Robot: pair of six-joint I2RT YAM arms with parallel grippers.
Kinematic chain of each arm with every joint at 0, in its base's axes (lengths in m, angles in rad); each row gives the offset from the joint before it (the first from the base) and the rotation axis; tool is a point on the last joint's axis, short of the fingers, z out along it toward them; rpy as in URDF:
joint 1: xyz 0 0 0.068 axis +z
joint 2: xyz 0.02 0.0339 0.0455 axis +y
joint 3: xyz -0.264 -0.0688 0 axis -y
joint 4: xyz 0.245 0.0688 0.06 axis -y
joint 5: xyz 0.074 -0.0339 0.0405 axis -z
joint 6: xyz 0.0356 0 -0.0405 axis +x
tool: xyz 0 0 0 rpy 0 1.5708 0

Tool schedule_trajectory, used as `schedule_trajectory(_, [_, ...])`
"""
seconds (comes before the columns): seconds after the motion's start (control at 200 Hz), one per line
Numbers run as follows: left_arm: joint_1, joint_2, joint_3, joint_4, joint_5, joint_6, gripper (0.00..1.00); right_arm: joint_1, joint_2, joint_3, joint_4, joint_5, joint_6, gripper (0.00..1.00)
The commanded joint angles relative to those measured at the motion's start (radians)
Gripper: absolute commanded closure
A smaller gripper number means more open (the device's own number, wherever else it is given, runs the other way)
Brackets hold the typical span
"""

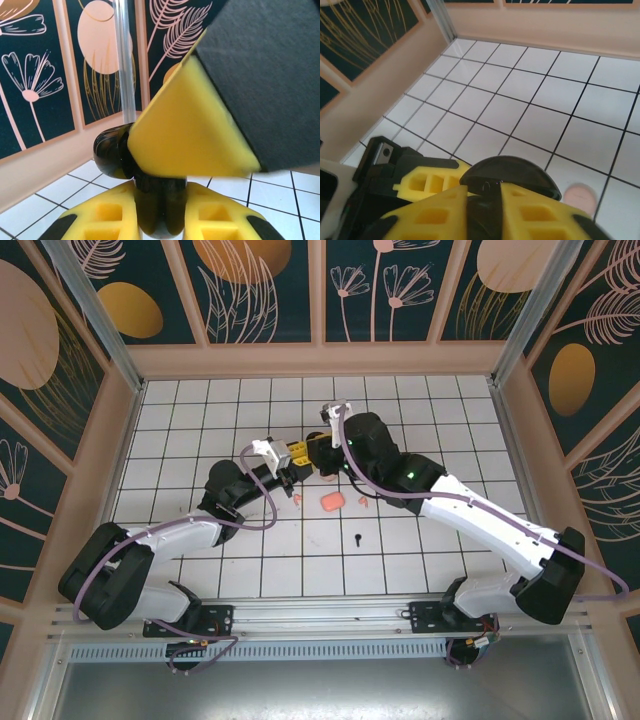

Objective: Insert the wireless bluetooth earbuds into the charging case

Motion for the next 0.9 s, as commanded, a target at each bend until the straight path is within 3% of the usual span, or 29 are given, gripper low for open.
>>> schedule_trajectory(0.0, [-0.008,-0.016,0.042,0.112,0.006,-0.014,1.00,0.017,0.019,0.055,-0.108,0.007,0.007,0.58])
schedule_trajectory(0.125, [-0.008,-0.005,0.027,0.143,-0.004,-0.028,1.00,-0.001,-0.008,0.138,-0.148,0.033,0.054,0.40])
schedule_trajectory(0.275, [-0.007,-0.003,0.006,0.168,-0.022,-0.032,1.00,-0.059,-0.100,0.173,-0.172,0.032,0.157,0.33])
schedule_trajectory(0.566, [-0.006,-0.030,-0.017,0.161,-0.027,-0.018,1.00,-0.202,-0.213,-0.044,-0.297,0.007,0.331,0.33])
schedule_trajectory(0.896, [-0.006,-0.086,-0.048,0.138,-0.031,-0.016,1.00,-0.200,-0.131,-0.363,-0.369,-0.089,0.459,0.41])
